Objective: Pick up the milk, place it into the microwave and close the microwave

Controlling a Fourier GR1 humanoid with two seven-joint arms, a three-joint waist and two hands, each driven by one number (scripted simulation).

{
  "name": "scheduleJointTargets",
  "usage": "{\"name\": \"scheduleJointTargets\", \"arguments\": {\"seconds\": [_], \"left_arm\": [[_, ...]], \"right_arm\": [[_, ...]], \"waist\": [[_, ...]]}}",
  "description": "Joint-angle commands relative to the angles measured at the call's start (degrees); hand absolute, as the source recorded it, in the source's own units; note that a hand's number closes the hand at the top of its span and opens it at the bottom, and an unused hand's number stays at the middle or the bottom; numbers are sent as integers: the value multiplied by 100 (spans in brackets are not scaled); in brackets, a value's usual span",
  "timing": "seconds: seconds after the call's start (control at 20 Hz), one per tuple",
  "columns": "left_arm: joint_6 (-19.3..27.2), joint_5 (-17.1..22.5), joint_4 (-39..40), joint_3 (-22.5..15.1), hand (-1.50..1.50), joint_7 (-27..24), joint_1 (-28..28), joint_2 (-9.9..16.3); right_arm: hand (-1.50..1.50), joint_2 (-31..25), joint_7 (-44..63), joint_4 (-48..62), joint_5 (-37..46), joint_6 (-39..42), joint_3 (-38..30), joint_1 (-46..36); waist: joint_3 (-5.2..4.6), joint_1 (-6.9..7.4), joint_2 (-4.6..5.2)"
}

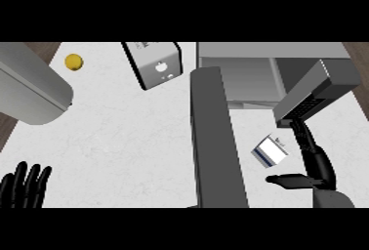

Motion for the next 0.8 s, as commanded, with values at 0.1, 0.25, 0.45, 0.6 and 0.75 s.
{"name": "scheduleJointTargets", "arguments": {"seconds": [0.1,0.25,0.45,0.6,0.75], "left_arm": [[41,-77,135,73,-150,40,-222,8],[-201,126,228,286,-150,-288,59,65],[-232,246,-309,311,-150,91,221,77],[-226,141,-576,88,-150,118,493,-27],[-308,286,-185,360,-150,66,93,99]], "right_arm": [[-150,-181,-549,1467,246,-259,-176,-710],[-150,-178,-658,1941,329,-338,-163,-912],[-150,-171,-765,2225,300,-82,-118,-1144],[-150,-111,-1375,2969,382,-143,-176,-1206],[-150,-348,-1475,3251,320,332,-222,-1421]], "waist": [[2,9,9],[0,22,4],[0,14,0],[6,60,12],[6,52,17]]}}
